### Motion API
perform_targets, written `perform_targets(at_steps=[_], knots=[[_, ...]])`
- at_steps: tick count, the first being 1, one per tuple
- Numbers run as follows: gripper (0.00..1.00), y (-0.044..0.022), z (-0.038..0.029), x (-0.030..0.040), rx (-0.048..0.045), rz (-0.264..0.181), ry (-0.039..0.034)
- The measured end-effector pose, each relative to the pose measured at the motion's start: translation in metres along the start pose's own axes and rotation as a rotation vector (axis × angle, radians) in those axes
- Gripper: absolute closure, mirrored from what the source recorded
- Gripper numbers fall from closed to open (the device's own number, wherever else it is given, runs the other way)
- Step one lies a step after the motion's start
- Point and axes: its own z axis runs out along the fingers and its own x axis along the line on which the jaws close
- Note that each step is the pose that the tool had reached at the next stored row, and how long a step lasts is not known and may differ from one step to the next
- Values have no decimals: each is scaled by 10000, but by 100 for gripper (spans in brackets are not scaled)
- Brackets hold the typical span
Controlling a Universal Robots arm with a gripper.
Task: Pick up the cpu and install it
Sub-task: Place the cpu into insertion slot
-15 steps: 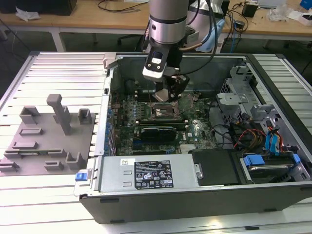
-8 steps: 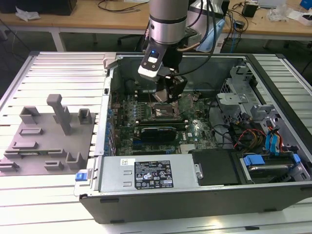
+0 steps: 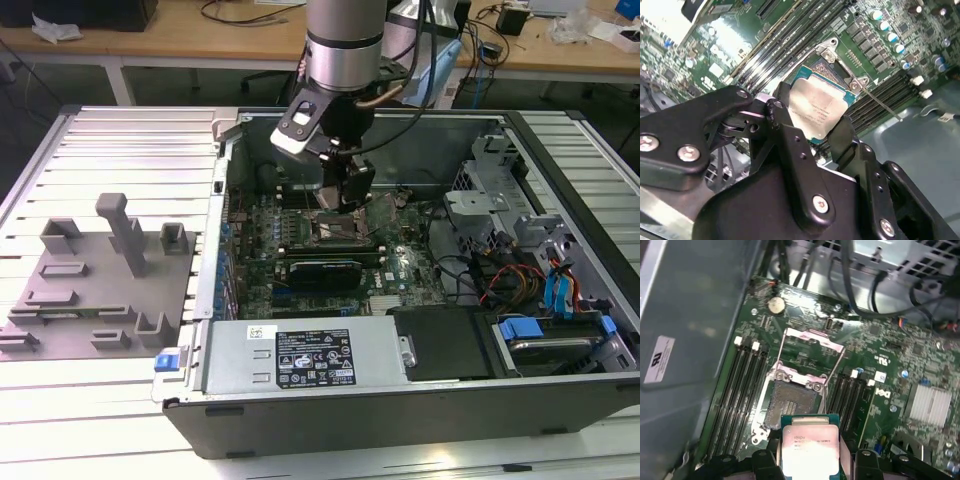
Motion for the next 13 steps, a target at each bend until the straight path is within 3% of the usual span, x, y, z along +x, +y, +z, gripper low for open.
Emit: perform_targets(at_steps=[8,13], knots=[[45,0,8,0,68,1678,-85],[45,0,13,1,60,1730,-87]])
